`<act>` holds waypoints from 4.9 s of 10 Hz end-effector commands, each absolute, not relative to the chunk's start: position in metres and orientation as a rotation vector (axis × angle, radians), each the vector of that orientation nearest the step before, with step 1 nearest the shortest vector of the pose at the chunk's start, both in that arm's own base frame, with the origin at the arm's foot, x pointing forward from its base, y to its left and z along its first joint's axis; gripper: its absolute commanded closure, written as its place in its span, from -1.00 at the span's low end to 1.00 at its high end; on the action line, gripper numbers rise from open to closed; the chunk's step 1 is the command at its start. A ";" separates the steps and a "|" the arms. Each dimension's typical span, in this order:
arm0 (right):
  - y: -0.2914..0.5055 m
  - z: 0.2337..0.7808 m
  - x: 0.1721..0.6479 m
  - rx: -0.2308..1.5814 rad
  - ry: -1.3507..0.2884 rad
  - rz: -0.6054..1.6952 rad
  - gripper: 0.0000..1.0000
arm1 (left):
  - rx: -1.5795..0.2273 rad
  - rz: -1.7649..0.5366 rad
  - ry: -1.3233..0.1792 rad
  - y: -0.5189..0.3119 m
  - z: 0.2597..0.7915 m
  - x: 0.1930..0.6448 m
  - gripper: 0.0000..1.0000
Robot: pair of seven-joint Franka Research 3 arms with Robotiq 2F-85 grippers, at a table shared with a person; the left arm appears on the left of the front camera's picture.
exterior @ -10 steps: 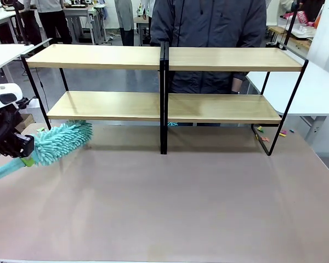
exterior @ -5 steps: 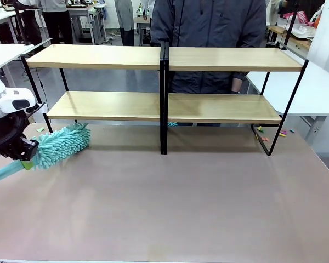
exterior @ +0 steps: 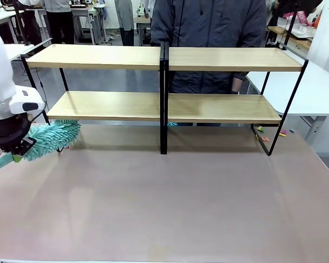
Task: Clean the shelves.
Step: Clean another randomly selected level of the Shelf with the Duster.
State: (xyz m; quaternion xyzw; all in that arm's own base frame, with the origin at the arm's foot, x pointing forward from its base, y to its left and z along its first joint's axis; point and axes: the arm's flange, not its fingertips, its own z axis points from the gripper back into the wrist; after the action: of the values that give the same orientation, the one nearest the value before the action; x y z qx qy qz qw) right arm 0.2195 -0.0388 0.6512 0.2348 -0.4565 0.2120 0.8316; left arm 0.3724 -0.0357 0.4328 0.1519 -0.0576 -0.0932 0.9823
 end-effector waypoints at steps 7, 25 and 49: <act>-0.039 0.651 0.220 0.511 -0.972 0.458 -1.00 | 0.096 -0.346 0.057 -0.046 0.389 0.279 0.74; -0.039 0.651 0.220 0.511 -0.972 0.458 -1.00 | 0.402 -0.020 -0.045 -0.139 0.406 0.352 0.74; -0.039 0.651 0.220 0.511 -0.972 0.458 -1.00 | 0.028 -0.822 -0.042 -0.052 0.444 0.260 0.74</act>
State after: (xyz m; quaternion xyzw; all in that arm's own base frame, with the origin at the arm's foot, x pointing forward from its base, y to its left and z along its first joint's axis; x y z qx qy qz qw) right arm 0.2195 -0.0389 0.6512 0.2348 -0.4565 0.2119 0.8316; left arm 0.3286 -0.1166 0.4708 0.0120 -0.0744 -0.3320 0.9403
